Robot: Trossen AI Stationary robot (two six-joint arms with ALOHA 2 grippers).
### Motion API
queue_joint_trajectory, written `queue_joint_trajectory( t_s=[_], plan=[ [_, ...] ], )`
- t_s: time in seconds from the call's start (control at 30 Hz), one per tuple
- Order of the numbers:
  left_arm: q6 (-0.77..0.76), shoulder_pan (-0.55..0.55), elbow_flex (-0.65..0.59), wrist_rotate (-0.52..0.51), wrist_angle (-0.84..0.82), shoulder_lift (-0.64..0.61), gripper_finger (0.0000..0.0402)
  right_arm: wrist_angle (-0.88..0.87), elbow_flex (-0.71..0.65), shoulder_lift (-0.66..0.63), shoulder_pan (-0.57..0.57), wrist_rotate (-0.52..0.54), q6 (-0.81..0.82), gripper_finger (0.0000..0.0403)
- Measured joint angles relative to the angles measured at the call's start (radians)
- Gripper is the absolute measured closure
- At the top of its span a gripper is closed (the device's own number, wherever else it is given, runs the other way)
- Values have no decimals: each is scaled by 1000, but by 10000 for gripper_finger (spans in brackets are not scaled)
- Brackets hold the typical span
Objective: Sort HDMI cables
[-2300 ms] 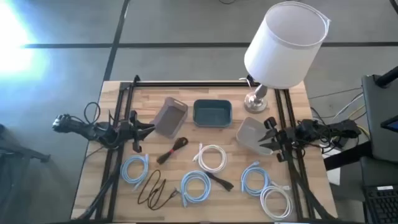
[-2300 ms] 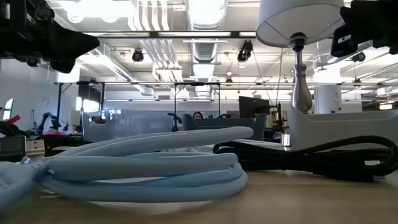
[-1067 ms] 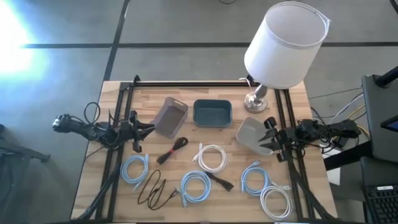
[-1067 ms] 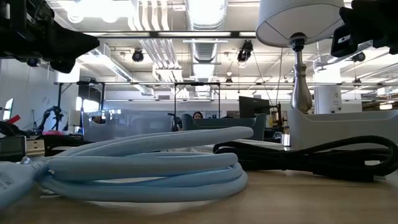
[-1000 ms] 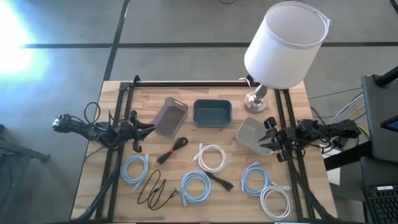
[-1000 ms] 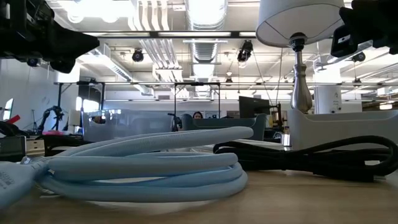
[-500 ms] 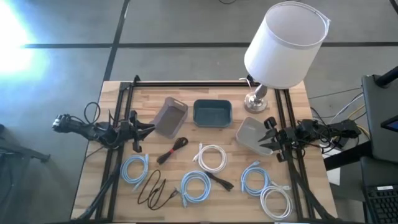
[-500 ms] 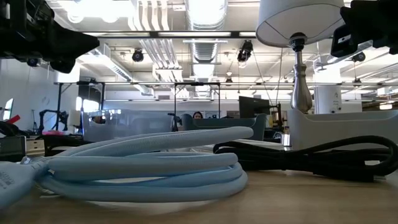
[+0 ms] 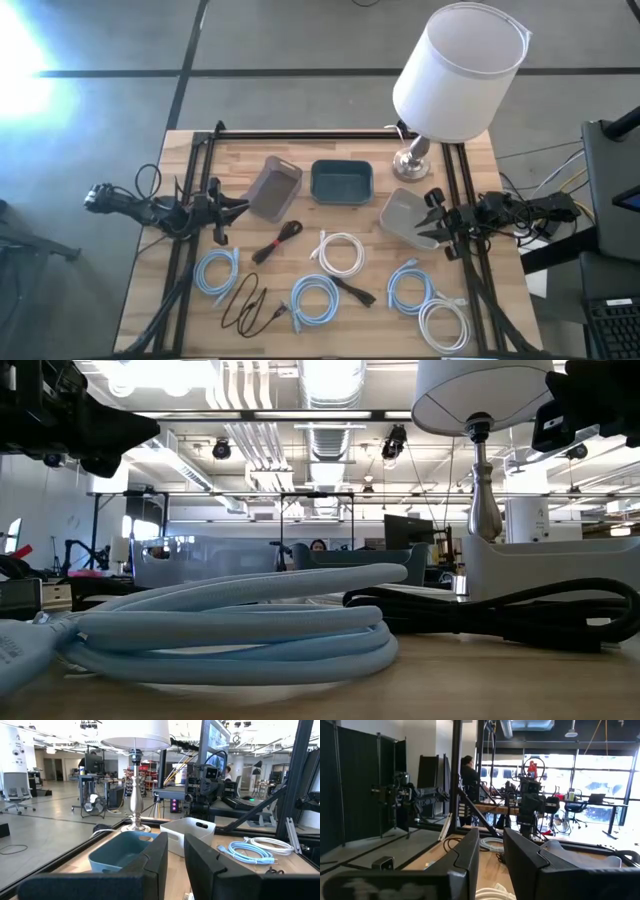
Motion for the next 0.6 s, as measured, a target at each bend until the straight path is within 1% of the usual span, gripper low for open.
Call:
queue_joint_trajectory(
  t_s=[0.37,0.6],
  plan=[
    [0,0,0,0,0,0,335,0,0,0,0,0,-1,334],
    [0,0,0,0,0,0,335,0,0,0,0,0,0,327]
  ],
)
